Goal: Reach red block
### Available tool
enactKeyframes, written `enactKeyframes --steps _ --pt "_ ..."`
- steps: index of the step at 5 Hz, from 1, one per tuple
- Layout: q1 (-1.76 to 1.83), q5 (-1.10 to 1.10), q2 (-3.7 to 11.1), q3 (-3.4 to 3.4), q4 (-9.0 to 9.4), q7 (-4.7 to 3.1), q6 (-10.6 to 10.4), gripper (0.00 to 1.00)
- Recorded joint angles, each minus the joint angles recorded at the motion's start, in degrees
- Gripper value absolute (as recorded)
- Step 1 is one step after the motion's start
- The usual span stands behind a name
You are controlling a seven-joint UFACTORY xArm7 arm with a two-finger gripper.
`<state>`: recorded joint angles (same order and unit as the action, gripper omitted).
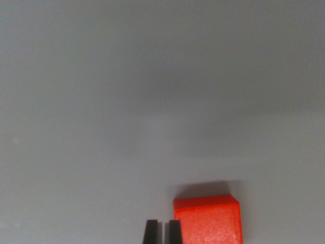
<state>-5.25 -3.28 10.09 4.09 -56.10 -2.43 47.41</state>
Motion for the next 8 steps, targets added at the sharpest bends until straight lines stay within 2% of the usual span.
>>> enactKeyframes --steps 1,2,3,4,5,6,7,8 --pt "0.00 0.00 0.00 0.00 0.00 0.00 0.00 0.00" --pt "-0.35 -0.14 0.42 0.33 1.56 -0.05 -2.25 0.00" --pt "-0.35 -0.14 0.42 0.33 1.56 -0.05 -2.25 0.00" --pt "-0.66 -0.26 0.80 0.63 2.95 -0.09 -4.25 0.00" --pt "-0.66 -0.26 0.80 0.63 2.95 -0.09 -4.25 0.00" --pt "-0.96 -0.38 1.17 0.92 4.30 -0.13 -6.19 0.00" --pt "-0.96 -0.38 1.17 0.92 4.30 -0.13 -6.19 0.00" --pt "-1.23 -0.49 1.49 1.18 5.51 -0.17 -7.94 0.00"
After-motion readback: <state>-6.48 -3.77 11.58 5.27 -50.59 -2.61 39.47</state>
